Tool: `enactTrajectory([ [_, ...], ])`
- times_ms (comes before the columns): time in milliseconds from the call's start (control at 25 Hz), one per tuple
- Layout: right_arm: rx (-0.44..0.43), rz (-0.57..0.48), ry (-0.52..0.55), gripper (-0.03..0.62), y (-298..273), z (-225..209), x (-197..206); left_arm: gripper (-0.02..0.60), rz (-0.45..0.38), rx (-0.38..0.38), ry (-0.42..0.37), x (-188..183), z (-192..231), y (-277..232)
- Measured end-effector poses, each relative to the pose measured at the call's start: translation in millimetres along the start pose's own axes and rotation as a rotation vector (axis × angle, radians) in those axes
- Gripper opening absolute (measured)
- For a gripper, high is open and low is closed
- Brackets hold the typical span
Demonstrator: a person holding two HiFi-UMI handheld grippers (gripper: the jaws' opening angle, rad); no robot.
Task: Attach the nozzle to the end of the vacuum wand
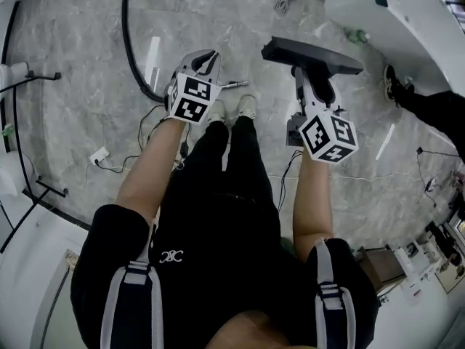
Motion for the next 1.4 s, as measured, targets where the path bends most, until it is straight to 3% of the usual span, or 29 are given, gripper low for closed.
enactTrajectory([
  [200, -0.064, 0.142, -0.036, 0.196, -92, -45, 113, 0.015, 0.182, 0.111, -0.066, 118, 5, -141],
  [440, -0.128, 0.254, -0.086, 0.196, -193, -94, 271, 0.046, 0.381, 0.208, -0.144, 298, 8, -300],
  [560, -0.166, 0.286, -0.102, 0.196, -226, -114, 341, 0.181, 0.487, 0.275, -0.11, 386, 5, -353],
  [840, -0.243, 0.382, -0.093, 0.196, -260, -138, 458, 0.199, 0.667, 0.261, -0.314, 534, -4, -429],
  [1040, -0.248, 0.394, -0.086, 0.196, -276, -158, 502, 0.199, 0.751, 0.214, -0.36, 592, -4, -467],
  [1400, -0.195, 0.366, -0.211, 0.196, -270, -173, 505, 0.196, 0.774, 0.152, -0.433, 600, -9, -471],
])
Point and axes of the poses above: the fingertips, and each gripper's own axes: y backward along the fingers, z to its left, x out of its underside, the point moved 8 cm from there along y, backward along the fingers, and after that the axes turned 8 degrees about y, right-handed, at the moved point
